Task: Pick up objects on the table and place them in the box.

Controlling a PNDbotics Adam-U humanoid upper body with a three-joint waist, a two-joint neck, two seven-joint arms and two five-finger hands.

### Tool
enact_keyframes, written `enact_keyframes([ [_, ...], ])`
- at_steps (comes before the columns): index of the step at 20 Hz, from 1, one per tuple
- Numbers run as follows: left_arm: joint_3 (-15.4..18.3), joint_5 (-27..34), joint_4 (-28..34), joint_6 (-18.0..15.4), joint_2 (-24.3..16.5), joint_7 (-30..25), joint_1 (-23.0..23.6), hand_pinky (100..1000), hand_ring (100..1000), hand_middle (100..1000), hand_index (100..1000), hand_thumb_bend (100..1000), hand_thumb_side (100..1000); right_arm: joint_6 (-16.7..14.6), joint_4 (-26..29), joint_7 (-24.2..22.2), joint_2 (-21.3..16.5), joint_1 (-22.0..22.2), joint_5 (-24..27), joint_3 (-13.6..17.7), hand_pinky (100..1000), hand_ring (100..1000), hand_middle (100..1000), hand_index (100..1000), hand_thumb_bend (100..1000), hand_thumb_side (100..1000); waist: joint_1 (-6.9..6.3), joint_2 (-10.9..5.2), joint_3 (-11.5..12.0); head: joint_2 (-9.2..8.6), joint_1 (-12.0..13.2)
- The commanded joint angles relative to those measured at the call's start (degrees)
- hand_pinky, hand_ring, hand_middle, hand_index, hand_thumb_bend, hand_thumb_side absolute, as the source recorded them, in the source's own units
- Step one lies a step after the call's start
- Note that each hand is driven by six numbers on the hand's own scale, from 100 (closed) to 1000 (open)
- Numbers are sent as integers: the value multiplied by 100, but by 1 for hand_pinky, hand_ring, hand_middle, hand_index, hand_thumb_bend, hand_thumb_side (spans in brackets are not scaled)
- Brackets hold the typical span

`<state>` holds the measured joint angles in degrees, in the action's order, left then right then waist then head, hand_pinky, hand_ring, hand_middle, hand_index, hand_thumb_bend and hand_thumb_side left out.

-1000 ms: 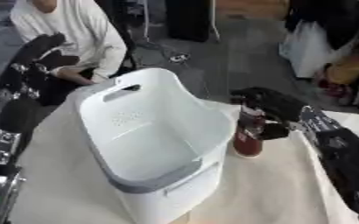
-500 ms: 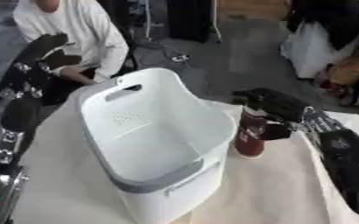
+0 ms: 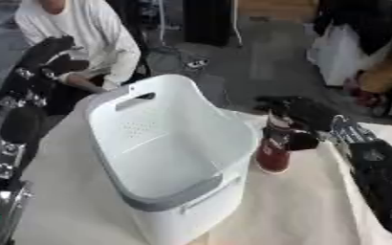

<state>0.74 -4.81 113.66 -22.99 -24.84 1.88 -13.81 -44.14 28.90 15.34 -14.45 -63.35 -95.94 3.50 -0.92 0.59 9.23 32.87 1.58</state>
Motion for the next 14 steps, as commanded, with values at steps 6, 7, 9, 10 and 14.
enact_keyframes([
  [6,22,19,93,-12,-57,-2,-106,1000,779,924,1000,440,1000,-63,5,-29,-7,-12,133,-25,241,664,872,930,207,1000,-19,-30,4,-86,82],
  [7,23,19,93,-11,-57,-2,-106,1000,779,924,1000,440,1000,-67,6,-35,-6,-7,141,-27,157,642,856,927,216,986,-19,-28,6,-85,83],
  [9,24,18,93,-11,-56,-2,-107,1000,778,924,1000,440,1000,-65,9,-52,-2,0,145,-32,125,637,850,924,210,953,-19,-24,9,-82,87],
  [10,25,17,93,-10,-56,-2,-108,1000,778,924,1000,440,1000,-58,12,-60,0,3,145,-33,127,638,851,924,212,958,-19,-23,9,-80,91],
  [14,25,17,93,-9,-54,-1,-113,1000,779,924,1000,440,1000,14,34,-55,6,21,156,-29,100,557,785,824,186,814,-18,-19,12,-83,103],
])
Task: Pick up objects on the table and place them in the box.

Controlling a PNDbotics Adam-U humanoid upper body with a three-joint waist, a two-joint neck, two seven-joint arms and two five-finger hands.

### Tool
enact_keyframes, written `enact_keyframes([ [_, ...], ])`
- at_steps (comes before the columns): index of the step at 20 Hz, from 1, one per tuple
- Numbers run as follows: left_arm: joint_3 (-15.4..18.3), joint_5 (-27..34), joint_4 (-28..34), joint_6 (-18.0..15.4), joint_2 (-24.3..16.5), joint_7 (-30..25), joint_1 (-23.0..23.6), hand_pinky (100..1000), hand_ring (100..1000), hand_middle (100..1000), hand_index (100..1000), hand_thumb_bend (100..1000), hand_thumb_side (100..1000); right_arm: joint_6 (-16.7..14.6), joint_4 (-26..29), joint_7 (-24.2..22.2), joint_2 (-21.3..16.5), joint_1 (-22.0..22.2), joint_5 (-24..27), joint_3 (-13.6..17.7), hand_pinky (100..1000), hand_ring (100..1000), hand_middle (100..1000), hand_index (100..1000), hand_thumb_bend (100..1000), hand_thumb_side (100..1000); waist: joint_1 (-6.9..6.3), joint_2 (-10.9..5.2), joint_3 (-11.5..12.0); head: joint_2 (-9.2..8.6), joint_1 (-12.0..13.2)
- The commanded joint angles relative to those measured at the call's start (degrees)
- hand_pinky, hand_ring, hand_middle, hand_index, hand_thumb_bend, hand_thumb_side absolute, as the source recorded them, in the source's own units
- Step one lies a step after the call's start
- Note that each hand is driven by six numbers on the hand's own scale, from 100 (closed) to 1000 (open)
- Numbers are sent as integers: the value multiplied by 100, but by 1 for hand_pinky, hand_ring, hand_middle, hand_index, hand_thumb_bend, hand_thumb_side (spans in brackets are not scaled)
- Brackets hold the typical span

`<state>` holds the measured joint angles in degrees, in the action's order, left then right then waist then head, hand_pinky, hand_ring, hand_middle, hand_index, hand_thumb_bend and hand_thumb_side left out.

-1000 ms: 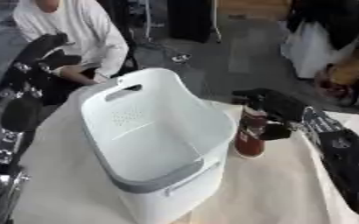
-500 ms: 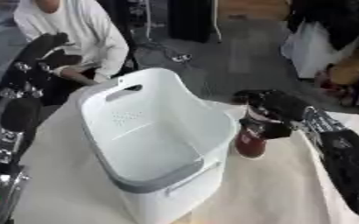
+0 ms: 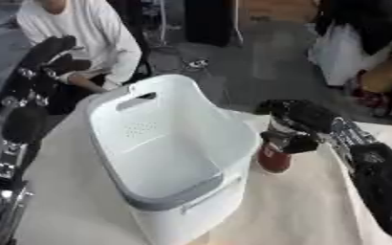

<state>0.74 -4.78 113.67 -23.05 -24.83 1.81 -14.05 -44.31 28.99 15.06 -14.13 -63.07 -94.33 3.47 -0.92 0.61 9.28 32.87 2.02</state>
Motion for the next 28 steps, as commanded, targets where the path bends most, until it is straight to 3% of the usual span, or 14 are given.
enact_keyframes([
  [1,25,14,92,-2,-54,6,-90,1000,779,924,1000,439,1000,55,37,-4,-26,-2,4,-23,100,504,730,741,193,746,-17,-21,9,-85,64],
  [2,25,14,92,-2,-54,5,-91,1000,779,924,1000,439,1000,80,50,24,-28,4,8,-25,100,504,730,741,193,746,-17,-22,10,-86,68],
  [3,25,15,92,-1,-54,5,-91,1000,779,924,1000,439,1000,100,62,50,-31,8,4,-29,100,432,644,647,212,663,-17,-22,11,-87,71],
  [4,24,15,92,-2,-54,5,-92,1000,779,924,1000,439,1000,120,78,86,-34,12,-6,-33,100,432,644,647,212,663,-16,-22,11,-89,74],
  [5,25,16,92,-2,-54,5,-92,1000,779,924,1000,439,1000,138,99,134,-36,17,-19,-35,100,351,555,553,231,561,-16,-22,11,-90,78],
  [6,24,16,92,-1,-55,5,-93,1000,779,924,1000,439,1000,162,132,208,-40,25,-41,-39,100,361,568,565,229,576,-16,-21,12,-91,81],
  [7,24,17,92,-1,-55,4,-94,1000,778,924,1000,439,1000,174,168,292,-44,31,-84,-53,100,276,464,462,280,481,-16,-21,13,-92,82],
  [11,25,17,92,-2,-56,1,-93,1000,778,924,1000,440,1000,262,336,890,-57,77,-437,-77,100,112,252,267,370,277,-17,-14,9,-92,90],
  [14,26,17,92,-4,-55,0,-93,1000,778,924,1000,441,1000,432,379,1417,-61,100,-749,-74,100,100,105,185,452,157,-19,-8,9,-91,93],
  [15,26,17,92,-4,-55,-1,-94,1000,778,924,1000,441,1000,483,364,1574,-57,109,-838,-69,100,100,100,166,479,108,-19,-6,9,-93,93],
  [17,26,18,92,-3,-54,-2,-95,1000,778,924,1000,440,1000,502,298,1875,-53,123,-934,-52,100,100,100,160,486,100,-20,-4,9,-95,92],
  [21,25,21,92,-4,-51,-3,-99,1000,778,924,1000,441,1000,55,99,2276,-39,133,-836,-40,100,100,100,128,432,100,-22,-2,11,-104,102],
  [24,24,23,92,-5,-51,-6,-101,1000,778,924,1000,441,1000,-285,-21,2246,-64,124,-749,-38,100,100,100,125,398,100,-23,0,11,-113,106],
  [28,23,27,92,-7,-50,-8,-99,1000,778,924,1000,442,1000,-434,-103,1998,-78,92,-573,1,100,100,100,123,358,100,-25,-1,15,-109,114],
])
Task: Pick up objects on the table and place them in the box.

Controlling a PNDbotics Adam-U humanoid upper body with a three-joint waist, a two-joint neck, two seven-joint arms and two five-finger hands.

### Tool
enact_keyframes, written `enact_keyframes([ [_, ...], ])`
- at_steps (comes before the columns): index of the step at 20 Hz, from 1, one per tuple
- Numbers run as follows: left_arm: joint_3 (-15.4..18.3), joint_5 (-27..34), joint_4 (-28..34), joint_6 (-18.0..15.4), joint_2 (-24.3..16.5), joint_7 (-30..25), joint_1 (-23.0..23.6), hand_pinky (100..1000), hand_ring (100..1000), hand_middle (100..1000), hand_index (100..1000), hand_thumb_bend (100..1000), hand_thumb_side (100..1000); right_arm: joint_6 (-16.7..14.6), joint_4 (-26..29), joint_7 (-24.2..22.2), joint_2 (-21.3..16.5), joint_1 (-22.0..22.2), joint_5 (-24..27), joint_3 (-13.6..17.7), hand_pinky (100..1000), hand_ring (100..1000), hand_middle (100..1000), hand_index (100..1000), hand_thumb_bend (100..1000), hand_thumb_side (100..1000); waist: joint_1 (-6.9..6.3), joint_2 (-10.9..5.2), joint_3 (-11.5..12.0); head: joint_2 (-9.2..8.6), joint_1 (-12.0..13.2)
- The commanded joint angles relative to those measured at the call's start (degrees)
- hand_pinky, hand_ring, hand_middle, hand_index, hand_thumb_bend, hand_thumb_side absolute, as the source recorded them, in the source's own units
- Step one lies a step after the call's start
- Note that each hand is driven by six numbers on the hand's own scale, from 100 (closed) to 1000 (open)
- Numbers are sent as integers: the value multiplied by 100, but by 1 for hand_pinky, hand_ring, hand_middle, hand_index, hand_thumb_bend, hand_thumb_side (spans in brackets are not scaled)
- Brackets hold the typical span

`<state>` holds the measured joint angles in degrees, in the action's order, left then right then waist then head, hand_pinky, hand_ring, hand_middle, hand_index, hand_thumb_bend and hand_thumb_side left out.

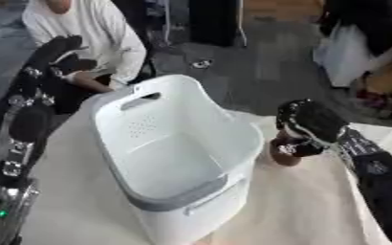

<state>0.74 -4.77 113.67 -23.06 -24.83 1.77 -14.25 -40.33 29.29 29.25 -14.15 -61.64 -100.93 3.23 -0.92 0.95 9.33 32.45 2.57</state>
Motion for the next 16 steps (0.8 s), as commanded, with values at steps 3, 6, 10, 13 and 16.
enact_keyframes([
  [3,21,29,92,-1,-52,-8,-68,1000,778,924,1000,442,1000,-891,-257,208,-106,-124,411,58,100,100,100,123,199,103,-23,-48,12,-54,68],
  [6,15,33,92,1,-61,-13,-54,1000,778,924,1000,441,1000,-940,-324,-345,-185,-301,794,53,100,100,100,123,326,100,-19,-74,0,-50,72],
  [10,15,36,92,7,-72,-12,-33,1000,778,924,1000,439,1000,-979,-257,-1031,-306,-564,1215,18,100,100,100,121,294,100,-10,-110,-25,-66,71],
  [13,17,34,92,12,-80,-12,-15,1000,778,924,1000,437,1000,-1007,-191,-1416,-379,-744,1434,-7,100,100,100,120,493,100,-4,-130,-40,-63,91],
  [16,20,30,92,17,-87,-11,2,1000,778,924,1000,440,1000,-1034,-134,-1736,-413,-892,1593,-30,100,100,100,119,350,100,1,-143,-56,-48,109],
])
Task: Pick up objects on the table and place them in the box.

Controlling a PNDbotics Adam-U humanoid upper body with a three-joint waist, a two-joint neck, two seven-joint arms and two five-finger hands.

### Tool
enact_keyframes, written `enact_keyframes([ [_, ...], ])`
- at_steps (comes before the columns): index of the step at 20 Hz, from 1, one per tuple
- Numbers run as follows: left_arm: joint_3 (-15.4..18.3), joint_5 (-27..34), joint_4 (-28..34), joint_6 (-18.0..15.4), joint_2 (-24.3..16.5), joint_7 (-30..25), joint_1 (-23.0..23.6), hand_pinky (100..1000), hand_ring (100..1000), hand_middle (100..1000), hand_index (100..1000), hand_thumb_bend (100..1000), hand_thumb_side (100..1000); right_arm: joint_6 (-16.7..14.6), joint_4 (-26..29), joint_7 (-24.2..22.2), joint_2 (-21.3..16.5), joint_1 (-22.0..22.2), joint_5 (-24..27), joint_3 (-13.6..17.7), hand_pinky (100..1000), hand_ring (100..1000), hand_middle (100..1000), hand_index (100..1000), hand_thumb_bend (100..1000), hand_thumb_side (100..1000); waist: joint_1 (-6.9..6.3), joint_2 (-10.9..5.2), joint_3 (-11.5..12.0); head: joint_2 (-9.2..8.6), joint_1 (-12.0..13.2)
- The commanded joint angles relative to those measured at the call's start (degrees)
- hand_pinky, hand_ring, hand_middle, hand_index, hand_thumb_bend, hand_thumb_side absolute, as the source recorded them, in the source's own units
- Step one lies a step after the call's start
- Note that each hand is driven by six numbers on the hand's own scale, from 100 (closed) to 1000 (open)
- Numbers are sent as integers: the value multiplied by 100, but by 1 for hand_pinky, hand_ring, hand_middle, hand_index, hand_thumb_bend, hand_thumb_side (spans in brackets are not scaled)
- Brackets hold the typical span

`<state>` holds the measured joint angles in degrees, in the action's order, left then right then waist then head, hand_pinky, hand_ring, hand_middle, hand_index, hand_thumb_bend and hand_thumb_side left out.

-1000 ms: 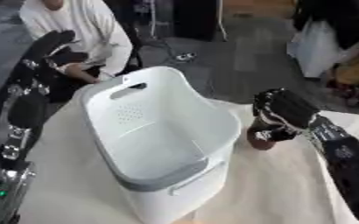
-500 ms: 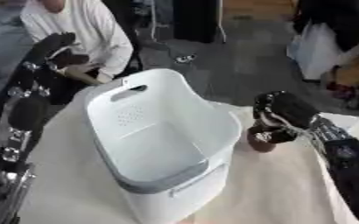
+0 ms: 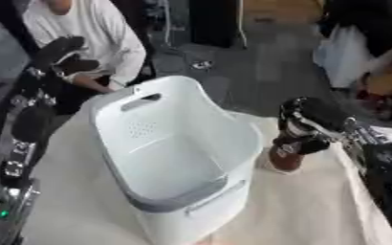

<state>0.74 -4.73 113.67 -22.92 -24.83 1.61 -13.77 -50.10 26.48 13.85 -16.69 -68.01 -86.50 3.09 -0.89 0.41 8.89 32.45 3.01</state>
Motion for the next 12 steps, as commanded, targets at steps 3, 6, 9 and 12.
enact_keyframes([
  [3,24,20,92,7,-95,6,-26,1000,778,924,1000,441,1000,-86,196,-471,-162,-390,242,-37,100,100,100,119,355,100,2,-102,-32,-23,93],
  [6,31,15,92,9,-102,11,-10,1000,778,924,1000,441,1000,-128,240,-689,-156,-511,247,-60,100,100,100,118,360,100,6,-112,-54,-5,127],
  [9,38,6,92,13,-112,17,11,1000,778,924,1000,441,1000,-178,254,-893,-136,-657,284,-81,100,100,100,118,363,100,13,-128,-79,20,158],
  [12,42,-2,92,17,-120,25,26,1000,779,924,1000,440,1000,-186,273,-1081,-110,-780,355,-123,100,100,100,117,364,100,20,-143,-100,56,197],
])
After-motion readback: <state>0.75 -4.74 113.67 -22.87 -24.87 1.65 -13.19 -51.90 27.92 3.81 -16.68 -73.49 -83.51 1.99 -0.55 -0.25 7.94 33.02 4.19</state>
